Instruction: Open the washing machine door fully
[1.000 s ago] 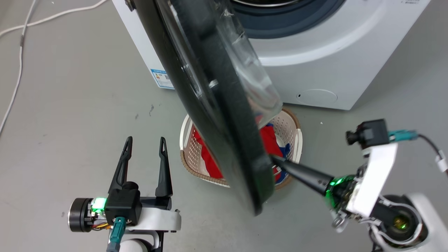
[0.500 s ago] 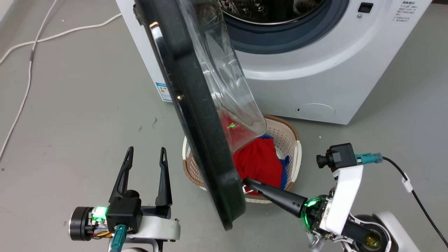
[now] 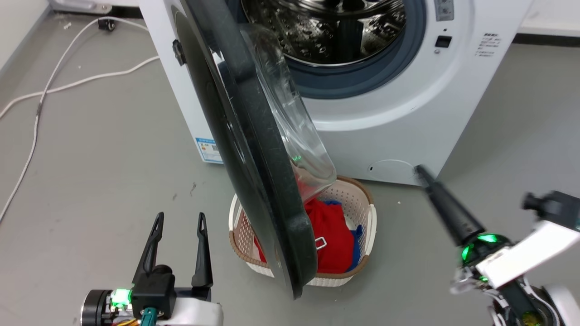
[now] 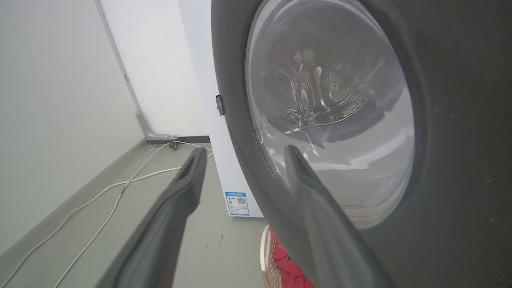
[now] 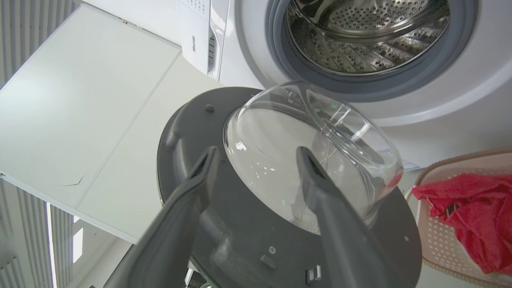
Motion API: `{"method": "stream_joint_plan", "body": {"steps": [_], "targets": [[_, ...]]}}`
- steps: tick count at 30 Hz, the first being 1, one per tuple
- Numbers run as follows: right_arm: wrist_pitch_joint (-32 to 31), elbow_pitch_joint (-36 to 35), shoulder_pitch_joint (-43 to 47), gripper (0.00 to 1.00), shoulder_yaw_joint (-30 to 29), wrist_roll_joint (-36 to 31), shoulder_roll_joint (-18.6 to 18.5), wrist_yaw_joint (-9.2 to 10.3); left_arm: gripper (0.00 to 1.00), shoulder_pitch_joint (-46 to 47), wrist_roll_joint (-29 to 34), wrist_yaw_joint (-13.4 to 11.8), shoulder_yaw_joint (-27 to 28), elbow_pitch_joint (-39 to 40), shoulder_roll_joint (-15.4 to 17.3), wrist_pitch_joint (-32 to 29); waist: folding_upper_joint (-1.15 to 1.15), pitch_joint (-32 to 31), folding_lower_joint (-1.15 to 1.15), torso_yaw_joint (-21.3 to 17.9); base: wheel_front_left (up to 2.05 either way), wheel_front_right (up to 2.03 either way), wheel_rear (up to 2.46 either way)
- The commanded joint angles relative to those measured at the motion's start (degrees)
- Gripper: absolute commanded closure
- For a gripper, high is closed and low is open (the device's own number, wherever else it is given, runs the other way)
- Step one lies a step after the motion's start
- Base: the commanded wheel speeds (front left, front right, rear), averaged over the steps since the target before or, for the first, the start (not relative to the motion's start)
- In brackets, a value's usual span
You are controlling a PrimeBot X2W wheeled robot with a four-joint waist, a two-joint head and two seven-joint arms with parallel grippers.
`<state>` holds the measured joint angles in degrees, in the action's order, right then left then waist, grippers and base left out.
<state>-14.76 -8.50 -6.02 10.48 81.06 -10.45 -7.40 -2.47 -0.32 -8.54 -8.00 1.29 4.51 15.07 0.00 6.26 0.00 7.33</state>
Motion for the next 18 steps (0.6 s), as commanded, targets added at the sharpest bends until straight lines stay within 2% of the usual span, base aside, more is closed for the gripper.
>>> {"method": "stream_joint_plan", "body": {"steps": [1,4,10,15,18], "targets": [[2.6,-0.3,1.1,0.00,-0.7,-1.8,-0.5,-0.17,0.00,-0.8,-0.2,0.0,0.2,0.1,0.2,0.2,0.00,-1.0,0.00,-0.7,0.00,0.00,0.00],[12.0,0.9,2.2,0.00,-3.1,-5.9,-0.9,-0.17,0.00,-1.6,-0.3,-0.1,0.5,0.1,0.5,0.2,0.00,-2.4,0.00,-1.4,0.00,0.00,0.00],[27.0,5.7,4.1,0.00,-5.0,-17.4,-4.5,-0.17,0.00,-3.4,-0.2,-0.3,1.3,0.5,1.0,0.2,0.00,-4.4,0.00,-2.8,0.00,0.00,0.00],[29.9,7.2,5.7,0.00,-8.2,-30.7,-3.4,-0.16,0.00,-4.7,-0.3,-0.4,2.0,0.8,1.3,0.2,0.00,-5.6,0.00,-3.7,0.00,0.00,0.00],[29.9,4.9,6.8,0.00,-11.9,-42.6,-1.3,-0.17,0.00,-5.2,-0.3,-0.5,2.2,1.0,1.2,0.2,0.00,-5.8,0.00,-4.1,0.00,0.00,0.00]]}}
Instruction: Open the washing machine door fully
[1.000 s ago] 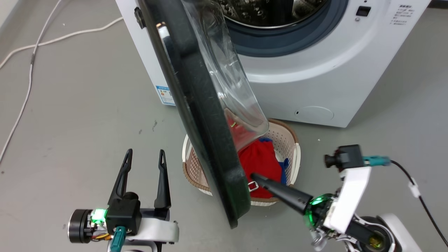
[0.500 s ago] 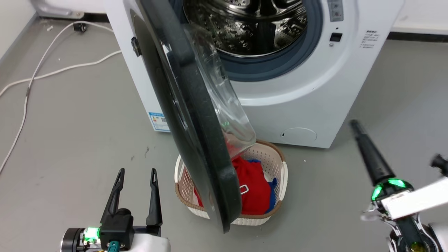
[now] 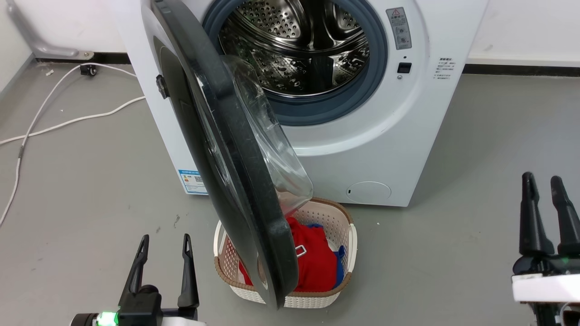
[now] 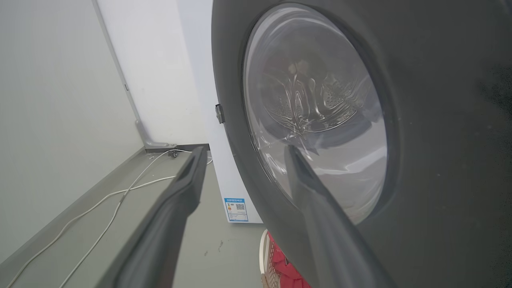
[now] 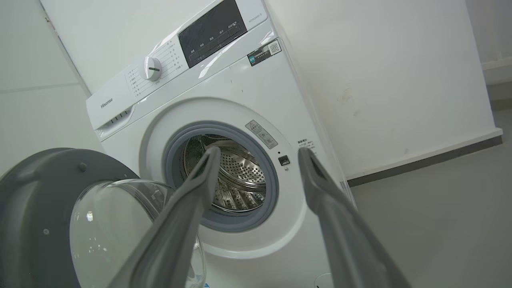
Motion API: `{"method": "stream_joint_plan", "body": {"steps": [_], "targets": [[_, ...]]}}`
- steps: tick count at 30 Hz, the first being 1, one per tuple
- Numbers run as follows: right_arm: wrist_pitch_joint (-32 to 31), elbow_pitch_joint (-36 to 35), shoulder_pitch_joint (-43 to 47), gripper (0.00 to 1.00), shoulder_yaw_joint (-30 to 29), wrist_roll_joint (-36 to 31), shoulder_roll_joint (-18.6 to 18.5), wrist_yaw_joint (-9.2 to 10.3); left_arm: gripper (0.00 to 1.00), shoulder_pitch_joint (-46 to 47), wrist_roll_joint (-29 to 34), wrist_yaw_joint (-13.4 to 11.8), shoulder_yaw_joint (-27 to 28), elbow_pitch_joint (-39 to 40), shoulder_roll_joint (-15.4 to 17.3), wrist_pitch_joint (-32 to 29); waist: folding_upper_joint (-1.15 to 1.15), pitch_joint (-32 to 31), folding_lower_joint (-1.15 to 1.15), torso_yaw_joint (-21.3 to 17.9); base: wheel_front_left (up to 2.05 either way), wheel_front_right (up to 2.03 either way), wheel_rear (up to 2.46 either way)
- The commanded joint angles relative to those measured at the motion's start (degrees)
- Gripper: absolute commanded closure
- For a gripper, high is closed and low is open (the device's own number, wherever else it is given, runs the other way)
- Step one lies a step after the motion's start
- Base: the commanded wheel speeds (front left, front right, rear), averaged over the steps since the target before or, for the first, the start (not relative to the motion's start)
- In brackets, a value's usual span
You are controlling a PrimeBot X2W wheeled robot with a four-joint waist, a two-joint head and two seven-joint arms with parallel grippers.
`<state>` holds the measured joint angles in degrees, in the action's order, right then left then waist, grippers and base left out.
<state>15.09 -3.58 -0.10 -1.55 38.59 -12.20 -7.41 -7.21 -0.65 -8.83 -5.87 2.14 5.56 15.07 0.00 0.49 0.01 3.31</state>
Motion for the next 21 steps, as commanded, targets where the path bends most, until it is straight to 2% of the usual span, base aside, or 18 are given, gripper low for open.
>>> {"method": "stream_joint_plan", "body": {"steps": [1,6,21], "targets": [[0.1,-0.8,1.5,0.00,-0.6,-4.0,1.2,-0.15,0.00,-0.6,0.1,-0.2,0.1,0.2,0.1,0.2,0.00,-0.1,-0.01,-0.2,0.00,0.00,0.00],[0.1,-1.9,4.4,0.00,-2.9,-16.0,5.1,-0.15,0.00,-0.8,0.1,-0.2,0.2,0.3,0.0,0.2,0.00,-0.2,-0.01,-0.3,0.00,0.00,0.00],[0.1,-0.3,10.1,0.00,-3.1,-29.0,8.4,-0.14,0.00,-0.8,0.2,-0.1,0.1,0.0,-0.4,0.2,0.00,0.2,-0.01,-0.4,0.00,0.00,0.00]]}}
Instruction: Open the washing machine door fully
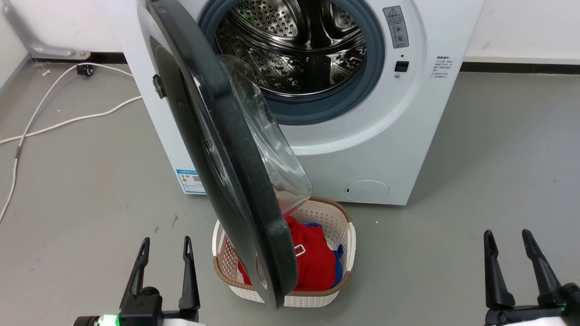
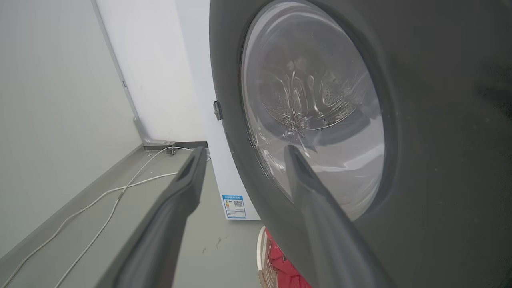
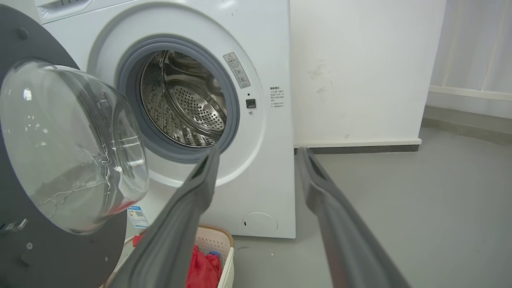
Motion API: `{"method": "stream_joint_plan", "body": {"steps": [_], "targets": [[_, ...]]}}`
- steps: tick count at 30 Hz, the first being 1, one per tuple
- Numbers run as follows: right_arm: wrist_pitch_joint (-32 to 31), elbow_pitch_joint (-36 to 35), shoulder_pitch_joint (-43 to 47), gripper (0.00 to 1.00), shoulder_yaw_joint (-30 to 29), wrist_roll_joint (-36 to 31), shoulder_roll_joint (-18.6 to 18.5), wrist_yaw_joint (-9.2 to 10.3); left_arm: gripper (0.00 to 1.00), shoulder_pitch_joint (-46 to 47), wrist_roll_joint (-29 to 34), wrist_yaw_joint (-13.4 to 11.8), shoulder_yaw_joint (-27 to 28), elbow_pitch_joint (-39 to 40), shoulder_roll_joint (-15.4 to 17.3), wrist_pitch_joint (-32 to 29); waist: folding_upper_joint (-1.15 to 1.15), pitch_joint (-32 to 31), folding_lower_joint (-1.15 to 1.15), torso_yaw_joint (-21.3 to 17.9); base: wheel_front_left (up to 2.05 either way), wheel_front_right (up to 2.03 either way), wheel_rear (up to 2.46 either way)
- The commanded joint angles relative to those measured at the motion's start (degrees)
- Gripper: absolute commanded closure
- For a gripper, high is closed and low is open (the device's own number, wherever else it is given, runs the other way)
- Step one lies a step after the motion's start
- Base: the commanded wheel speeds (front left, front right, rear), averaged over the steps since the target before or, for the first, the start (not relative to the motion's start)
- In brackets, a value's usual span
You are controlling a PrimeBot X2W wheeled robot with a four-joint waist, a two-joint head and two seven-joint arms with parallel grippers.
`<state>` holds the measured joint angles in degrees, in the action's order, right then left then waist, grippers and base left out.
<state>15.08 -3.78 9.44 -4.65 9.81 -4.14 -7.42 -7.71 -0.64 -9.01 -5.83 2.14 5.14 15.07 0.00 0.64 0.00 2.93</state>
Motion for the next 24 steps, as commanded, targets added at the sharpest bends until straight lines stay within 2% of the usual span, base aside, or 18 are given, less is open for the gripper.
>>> {"method": "stream_joint_plan", "body": {"steps": [1,9,24], "targets": [[0.1,-0.1,0.7,0.00,0.0,-0.5,0.4,-0.13,0.00,-0.3,0.2,0.1,0.1,-0.1,0.0,0.2,0.00,0.0,0.00,0.0,0.00,0.00,0.00],[0.1,0.1,1.4,0.00,0.3,-3.9,1.0,-0.07,0.00,-0.2,0.3,0.2,0.1,-0.2,0.0,0.2,0.00,0.0,0.00,0.2,0.00,0.00,0.00],[0.1,0.4,2.3,0.00,0.7,-6.0,1.3,-0.07,0.00,-0.3,0.2,-0.7,0.8,-0.6,-0.3,0.2,0.00,-0.1,0.00,0.3,0.00,0.00,0.00]]}}
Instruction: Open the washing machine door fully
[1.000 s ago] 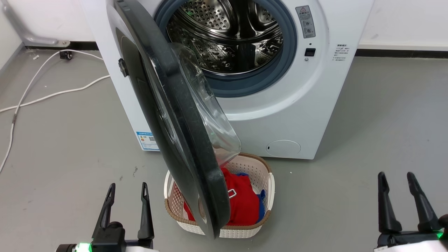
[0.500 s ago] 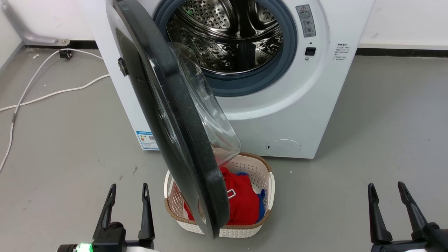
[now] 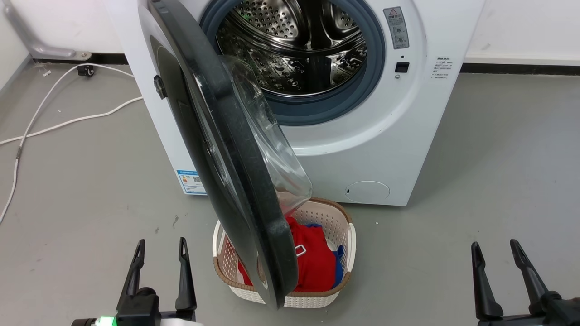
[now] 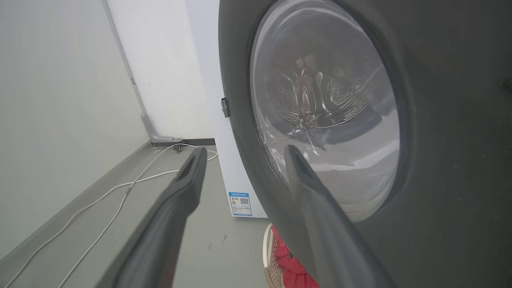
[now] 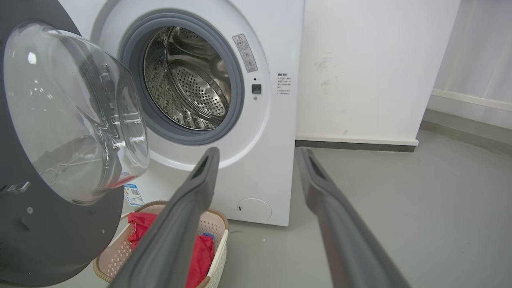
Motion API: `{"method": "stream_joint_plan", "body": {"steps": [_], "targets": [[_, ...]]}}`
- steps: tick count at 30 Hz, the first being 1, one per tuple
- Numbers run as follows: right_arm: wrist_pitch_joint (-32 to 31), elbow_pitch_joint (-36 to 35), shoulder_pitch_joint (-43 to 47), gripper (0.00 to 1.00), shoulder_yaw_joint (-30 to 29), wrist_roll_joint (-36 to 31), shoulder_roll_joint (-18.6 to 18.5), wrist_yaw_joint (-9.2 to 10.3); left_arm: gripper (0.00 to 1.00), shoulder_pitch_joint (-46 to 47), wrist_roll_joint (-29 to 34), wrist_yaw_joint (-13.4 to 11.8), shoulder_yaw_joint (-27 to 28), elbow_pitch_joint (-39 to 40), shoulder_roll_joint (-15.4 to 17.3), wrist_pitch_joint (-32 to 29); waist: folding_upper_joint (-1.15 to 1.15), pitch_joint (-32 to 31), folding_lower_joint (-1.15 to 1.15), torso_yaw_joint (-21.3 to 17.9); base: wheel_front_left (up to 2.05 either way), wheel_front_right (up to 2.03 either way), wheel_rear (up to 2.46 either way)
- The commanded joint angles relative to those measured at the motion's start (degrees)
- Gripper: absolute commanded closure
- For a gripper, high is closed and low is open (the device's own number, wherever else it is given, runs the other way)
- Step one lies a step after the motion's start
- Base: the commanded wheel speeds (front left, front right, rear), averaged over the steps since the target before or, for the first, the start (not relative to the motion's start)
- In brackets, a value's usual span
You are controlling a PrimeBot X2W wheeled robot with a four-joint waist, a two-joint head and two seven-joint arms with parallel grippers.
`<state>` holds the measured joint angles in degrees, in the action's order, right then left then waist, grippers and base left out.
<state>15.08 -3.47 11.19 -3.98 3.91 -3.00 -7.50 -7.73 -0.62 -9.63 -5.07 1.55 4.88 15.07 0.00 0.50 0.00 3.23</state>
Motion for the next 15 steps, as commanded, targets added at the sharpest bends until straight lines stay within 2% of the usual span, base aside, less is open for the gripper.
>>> {"method": "stream_joint_plan", "body": {"steps": [1,4,9,15], "targets": [[0.1,0.1,0.6,0.00,0.1,0.0,0.2,0.01,0.00,-0.3,0.0,0.0,0.1,0.0,-0.1,0.2,0.00,0.0,0.00,0.0,0.00,0.00,0.00],[0.1,0.2,0.6,0.00,0.2,0.2,0.2,0.01,1.00,-0.2,0.3,-0.6,0.6,0.4,-0.1,0.2,0.00,-0.1,0.00,0.0,0.00,0.00,0.00],[0.1,0.2,0.7,0.00,0.5,0.0,0.2,0.01,1.00,0.2,0.4,-1.5,1.9,1.9,0.3,0.2,0.00,-0.2,0.00,-0.2,0.00,0.00,0.00],[0.1,-0.1,0.5,0.00,0.4,0.2,0.2,0.01,1.00,2.6,1.3,-3.2,3.9,8.4,1.5,0.2,0.00,-0.3,0.00,-0.1,0.00,0.00,0.00]]}}
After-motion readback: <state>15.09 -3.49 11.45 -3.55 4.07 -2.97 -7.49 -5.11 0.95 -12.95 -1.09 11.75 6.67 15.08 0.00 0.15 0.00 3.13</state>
